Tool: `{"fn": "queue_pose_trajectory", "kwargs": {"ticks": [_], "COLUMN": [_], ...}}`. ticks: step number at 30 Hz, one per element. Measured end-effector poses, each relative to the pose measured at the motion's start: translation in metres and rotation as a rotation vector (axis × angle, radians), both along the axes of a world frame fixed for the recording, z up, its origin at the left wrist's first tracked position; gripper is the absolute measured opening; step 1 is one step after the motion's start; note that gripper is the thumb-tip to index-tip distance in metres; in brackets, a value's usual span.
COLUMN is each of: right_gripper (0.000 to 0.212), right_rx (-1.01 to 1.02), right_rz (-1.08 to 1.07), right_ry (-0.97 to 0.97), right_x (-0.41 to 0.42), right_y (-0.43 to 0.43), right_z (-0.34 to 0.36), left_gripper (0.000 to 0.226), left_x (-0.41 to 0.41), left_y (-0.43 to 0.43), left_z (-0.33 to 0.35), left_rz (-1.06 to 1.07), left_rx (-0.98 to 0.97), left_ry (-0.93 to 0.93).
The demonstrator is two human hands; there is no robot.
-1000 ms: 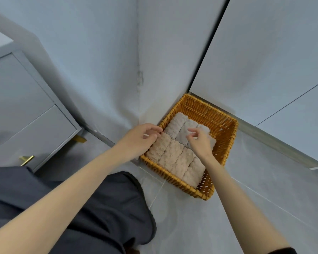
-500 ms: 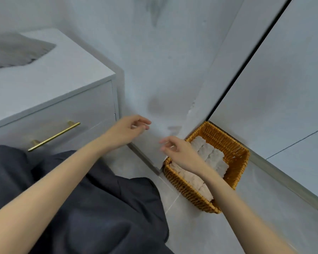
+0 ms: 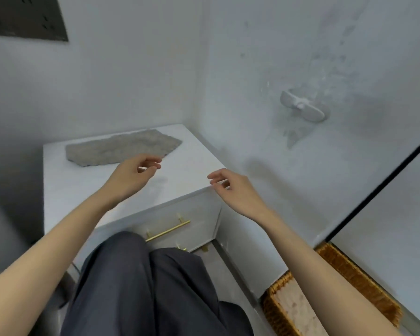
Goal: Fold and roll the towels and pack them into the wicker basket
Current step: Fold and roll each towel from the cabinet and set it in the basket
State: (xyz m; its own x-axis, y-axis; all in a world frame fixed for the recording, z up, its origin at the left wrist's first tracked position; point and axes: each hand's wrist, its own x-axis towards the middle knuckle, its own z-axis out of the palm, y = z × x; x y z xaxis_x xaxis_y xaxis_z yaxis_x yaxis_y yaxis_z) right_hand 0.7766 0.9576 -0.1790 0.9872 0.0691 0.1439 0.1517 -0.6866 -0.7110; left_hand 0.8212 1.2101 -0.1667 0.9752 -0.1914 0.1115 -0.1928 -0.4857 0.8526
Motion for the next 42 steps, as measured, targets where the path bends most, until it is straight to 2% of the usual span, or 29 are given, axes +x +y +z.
{"fn": "queue_pose_trajectory", "kwargs": {"ticks": [4, 8, 11, 17, 21, 27, 31, 34, 38, 42], "right_gripper": [0.025, 0.028, 0.033, 0.042, 0.046, 0.025, 0.022, 0.02, 0.022, 0.025], "right_rx": [-0.014, -0.065, -0.163, -0.429, -0.569, -0.558, -0.513, -0.438, -0.376, -0.427], "right_rz": [0.038, 0.069, 0.117, 0.13, 0.089, 0.034, 0.071, 0.126, 0.264, 0.484], "right_ry": [-0.067, -0.107, -0.081, 0.024, -0.002, -0.116, -0.102, -0.03, 0.178, 0.4], "right_x": [0.038, 0.072, 0.096, 0.141, 0.158, 0.174, 0.172, 0.162, 0.14, 0.117], "right_y": [0.039, 0.082, 0.106, 0.141, 0.148, 0.148, 0.144, 0.141, 0.135, 0.127], "right_z": [0.005, -0.006, -0.018, -0.04, -0.051, -0.051, -0.047, -0.042, -0.034, -0.015], "left_gripper": [0.03, 0.041, 0.043, 0.036, 0.035, 0.034, 0.034, 0.035, 0.036, 0.036], "left_x": [0.01, 0.015, 0.016, 0.022, 0.027, 0.034, 0.035, 0.032, 0.027, 0.023], "left_y": [0.048, 0.083, 0.09, 0.092, 0.092, 0.091, 0.092, 0.092, 0.097, 0.1], "left_z": [-0.011, -0.033, -0.045, -0.062, -0.067, -0.067, -0.067, -0.068, -0.066, -0.061], "left_rz": [0.113, 0.242, 0.238, 0.241, 0.258, 0.292, 0.298, 0.291, 0.259, 0.313], "left_rx": [0.234, 0.689, 0.808, 0.793, 0.785, 0.83, 0.824, 0.802, 0.759, 0.74], "left_ry": [0.007, 0.091, 0.107, -0.006, -0.045, -0.087, -0.096, -0.096, -0.081, -0.076]}}
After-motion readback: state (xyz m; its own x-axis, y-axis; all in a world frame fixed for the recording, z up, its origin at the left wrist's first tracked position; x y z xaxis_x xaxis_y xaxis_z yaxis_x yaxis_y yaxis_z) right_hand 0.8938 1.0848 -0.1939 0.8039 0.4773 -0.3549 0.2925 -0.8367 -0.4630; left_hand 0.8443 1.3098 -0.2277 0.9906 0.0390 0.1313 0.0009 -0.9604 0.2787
